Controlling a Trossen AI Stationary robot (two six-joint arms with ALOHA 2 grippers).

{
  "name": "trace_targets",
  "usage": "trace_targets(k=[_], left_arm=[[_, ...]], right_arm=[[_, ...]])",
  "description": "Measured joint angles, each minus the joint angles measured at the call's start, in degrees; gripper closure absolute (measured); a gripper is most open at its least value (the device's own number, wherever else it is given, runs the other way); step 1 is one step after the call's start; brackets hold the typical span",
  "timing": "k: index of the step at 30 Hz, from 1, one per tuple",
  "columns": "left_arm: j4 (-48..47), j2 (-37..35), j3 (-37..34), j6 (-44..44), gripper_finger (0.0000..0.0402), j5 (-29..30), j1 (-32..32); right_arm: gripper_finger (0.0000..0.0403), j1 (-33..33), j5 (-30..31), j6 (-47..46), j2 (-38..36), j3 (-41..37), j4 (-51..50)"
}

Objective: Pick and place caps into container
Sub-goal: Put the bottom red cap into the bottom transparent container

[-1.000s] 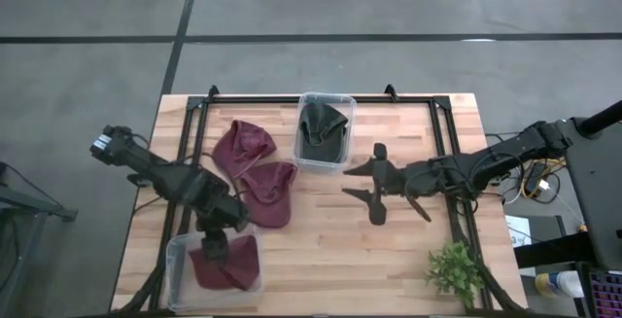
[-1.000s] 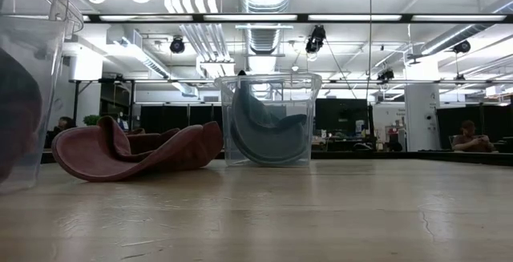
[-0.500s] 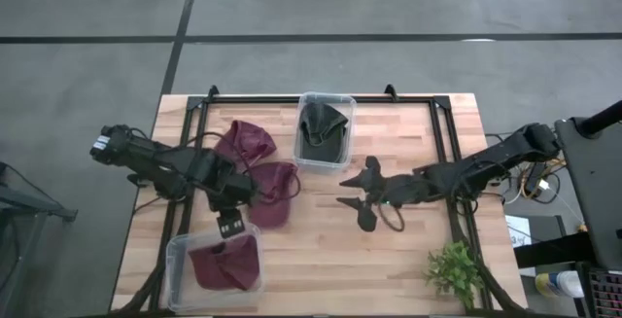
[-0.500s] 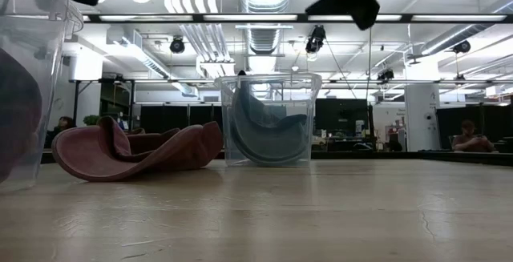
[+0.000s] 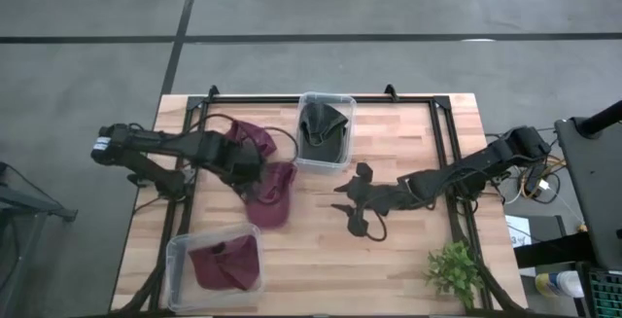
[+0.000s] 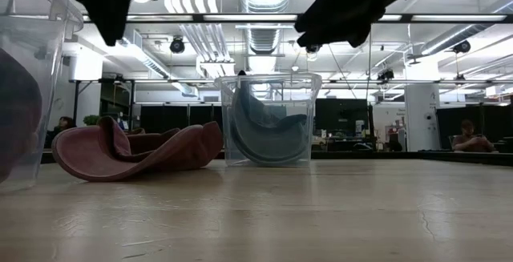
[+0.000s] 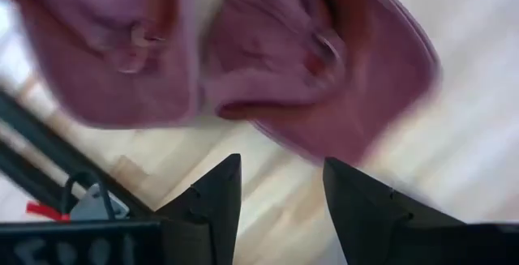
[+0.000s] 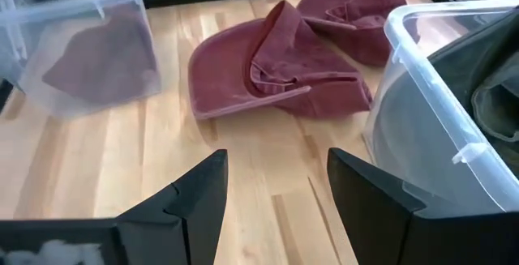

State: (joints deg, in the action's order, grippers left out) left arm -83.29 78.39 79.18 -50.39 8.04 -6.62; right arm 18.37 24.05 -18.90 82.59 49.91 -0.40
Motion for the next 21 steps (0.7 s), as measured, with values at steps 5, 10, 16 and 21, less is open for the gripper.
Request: trace_targets(k=[5,10,16,21], left_arm=[[0.5,0.0,-3.2,-11.4,0.0235,1.9,2.5],[1.9,0.0,-8.6,-15.0,0.0235,-4.4,3.4],[5.8,0.0,-11.9,-17.1,0.0235,-6.3,3.5],[10.0,0.0,-15.2,-17.2,0.0235,-7.9,4.4]], right_arm=[[0.0195,0.0,1.5,3.0,-0.1,-0.1,-0.1],[0.0195,0.0,2.0,4.1,0.0,-0.5,-0.3],[0.0195,0.1,2.0,4.1,0.0,-0.5,-1.3],[0.0195,0.1,2.0,4.9,0.0,-0.6,-1.7]])
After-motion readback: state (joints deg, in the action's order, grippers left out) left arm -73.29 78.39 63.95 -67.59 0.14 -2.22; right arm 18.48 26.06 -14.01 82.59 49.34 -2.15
